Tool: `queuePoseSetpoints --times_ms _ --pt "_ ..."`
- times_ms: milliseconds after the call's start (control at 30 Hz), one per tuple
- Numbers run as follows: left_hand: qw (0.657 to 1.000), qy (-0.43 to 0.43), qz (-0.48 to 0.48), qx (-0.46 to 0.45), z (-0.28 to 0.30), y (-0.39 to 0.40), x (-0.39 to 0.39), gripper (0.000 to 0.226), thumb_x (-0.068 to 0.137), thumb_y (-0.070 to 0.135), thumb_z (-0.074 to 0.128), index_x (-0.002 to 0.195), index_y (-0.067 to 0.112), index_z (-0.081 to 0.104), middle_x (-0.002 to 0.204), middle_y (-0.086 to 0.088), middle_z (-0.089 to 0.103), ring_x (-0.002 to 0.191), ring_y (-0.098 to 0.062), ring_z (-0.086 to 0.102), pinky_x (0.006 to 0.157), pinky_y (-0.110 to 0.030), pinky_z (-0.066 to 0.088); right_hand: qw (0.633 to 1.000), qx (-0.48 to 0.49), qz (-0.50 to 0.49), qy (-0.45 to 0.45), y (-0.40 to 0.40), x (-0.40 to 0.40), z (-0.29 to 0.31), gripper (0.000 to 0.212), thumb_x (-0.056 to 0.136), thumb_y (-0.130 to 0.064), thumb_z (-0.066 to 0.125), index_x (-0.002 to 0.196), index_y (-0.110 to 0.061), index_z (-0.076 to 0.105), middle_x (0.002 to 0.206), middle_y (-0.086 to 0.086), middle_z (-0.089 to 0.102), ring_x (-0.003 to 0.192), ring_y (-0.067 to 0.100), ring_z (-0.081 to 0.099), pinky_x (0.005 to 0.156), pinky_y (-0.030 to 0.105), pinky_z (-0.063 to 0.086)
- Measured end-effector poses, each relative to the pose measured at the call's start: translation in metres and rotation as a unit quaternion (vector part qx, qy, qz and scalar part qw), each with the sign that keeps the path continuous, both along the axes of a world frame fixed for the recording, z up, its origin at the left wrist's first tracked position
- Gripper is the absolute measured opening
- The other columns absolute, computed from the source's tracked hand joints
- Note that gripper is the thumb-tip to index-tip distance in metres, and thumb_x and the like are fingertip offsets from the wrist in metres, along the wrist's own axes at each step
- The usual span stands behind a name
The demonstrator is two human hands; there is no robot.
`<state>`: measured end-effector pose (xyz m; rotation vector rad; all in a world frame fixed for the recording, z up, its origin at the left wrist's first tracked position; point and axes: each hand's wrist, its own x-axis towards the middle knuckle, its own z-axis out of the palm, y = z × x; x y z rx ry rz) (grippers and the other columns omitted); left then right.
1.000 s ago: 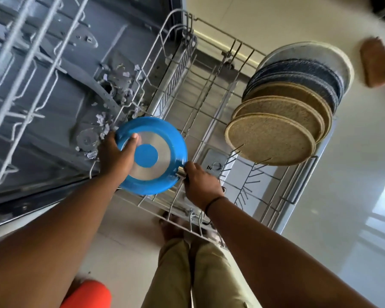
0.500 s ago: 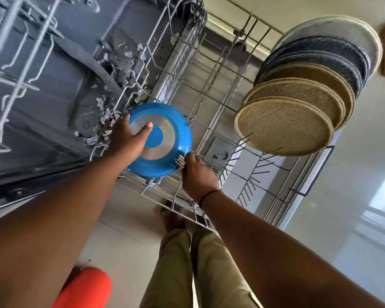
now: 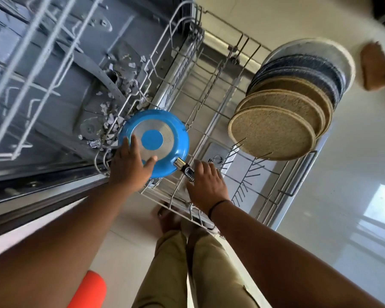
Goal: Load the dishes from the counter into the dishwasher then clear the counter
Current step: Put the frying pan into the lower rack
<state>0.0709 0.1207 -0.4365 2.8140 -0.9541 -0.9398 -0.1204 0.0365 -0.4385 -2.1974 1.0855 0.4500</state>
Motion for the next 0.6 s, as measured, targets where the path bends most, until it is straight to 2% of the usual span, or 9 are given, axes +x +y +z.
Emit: queuePoseSetpoints --times_ms 100,200,267,333,400,467,533,600 --pt "0.998 0.007 -0.062 0.002 0.030 0.027 -0.033 0.088 0.087 0.053 0.055 0.151 0.008 0.017 0.155 -0.023 0.019 0.141 -0.043 0.021 0.112 -0.055 0.026 0.998 -0.016 0.048 0.036 -0.005 -0.028 0.028 0.067 0.090 -0.045 0.052 0.145 -0.016 0.024 0.146 0.006 0.033 0.141 0.026 0.022 0.119 0.041 0.017" --pt "0.994 0.022 -0.107 0.029 0.081 0.049 -0.061 0.094 0.081 0.072 0.022 0.153 0.012 0.008 0.159 -0.018 0.008 0.145 -0.039 0.011 0.115 -0.050 0.018 0.992 -0.041 0.092 0.071 -0.011 -0.049 0.074 0.072 0.090 -0.046 0.051 0.148 -0.016 0.018 0.152 0.008 0.027 0.144 0.030 0.015 0.119 0.043 0.013" --pt "0.990 0.016 -0.138 0.032 0.119 0.056 -0.076 0.097 0.076 0.073 0.008 0.153 0.014 0.003 0.158 -0.015 -0.001 0.146 -0.036 0.005 0.117 -0.048 0.013 0.988 -0.059 0.118 0.081 -0.015 -0.054 0.110 0.076 0.091 -0.048 0.049 0.150 -0.016 0.013 0.155 0.009 0.020 0.146 0.031 0.008 0.120 0.044 0.008" --pt "0.986 -0.012 -0.165 0.007 0.168 0.061 -0.086 0.095 0.079 0.072 0.011 0.152 0.013 0.008 0.156 -0.014 0.001 0.145 -0.037 0.011 0.117 -0.051 0.018 0.984 -0.081 0.144 0.061 -0.018 -0.048 0.156 0.078 0.091 -0.049 0.047 0.151 -0.015 0.012 0.157 0.009 0.018 0.147 0.031 0.006 0.119 0.044 0.005" --pt "0.981 -0.055 -0.179 -0.049 0.223 0.063 -0.092 0.084 0.086 0.068 0.022 0.147 0.011 0.026 0.152 -0.017 0.029 0.137 -0.039 0.034 0.108 -0.054 0.034 0.977 -0.118 0.175 0.017 -0.018 -0.036 0.205 0.076 0.088 -0.049 0.051 0.149 -0.014 0.022 0.153 0.010 0.028 0.145 0.033 0.016 0.118 0.046 0.011" --pt "0.974 -0.094 -0.179 -0.103 0.277 0.067 -0.098 0.072 0.091 0.063 0.022 0.140 0.012 0.036 0.141 -0.016 0.049 0.127 -0.036 0.050 0.099 -0.052 0.043 0.962 -0.171 0.208 -0.037 -0.017 -0.022 0.250 0.072 0.082 -0.051 0.058 0.140 -0.014 0.039 0.140 0.010 0.046 0.136 0.035 0.037 0.113 0.049 0.026" --pt "0.963 -0.131 -0.165 -0.166 0.334 0.080 -0.104 0.065 0.093 0.059 0.024 0.138 0.014 0.039 0.136 -0.012 0.054 0.123 -0.033 0.054 0.101 -0.050 0.043 0.940 -0.217 0.247 -0.091 -0.009 -0.010 0.295 0.070 0.074 -0.053 0.064 0.131 -0.016 0.047 0.128 0.008 0.055 0.124 0.034 0.051 0.105 0.048 0.039" --pt "0.948 -0.161 -0.149 -0.232 0.376 0.099 -0.109 0.062 0.091 0.056 0.038 0.138 0.016 0.039 0.141 -0.010 0.050 0.129 -0.031 0.048 0.108 -0.047 0.036 0.912 -0.244 0.295 -0.150 0.003 0.002 0.335 0.069 0.072 -0.054 0.065 0.127 -0.016 0.049 0.123 0.007 0.058 0.118 0.034 0.054 0.101 0.047 0.044"
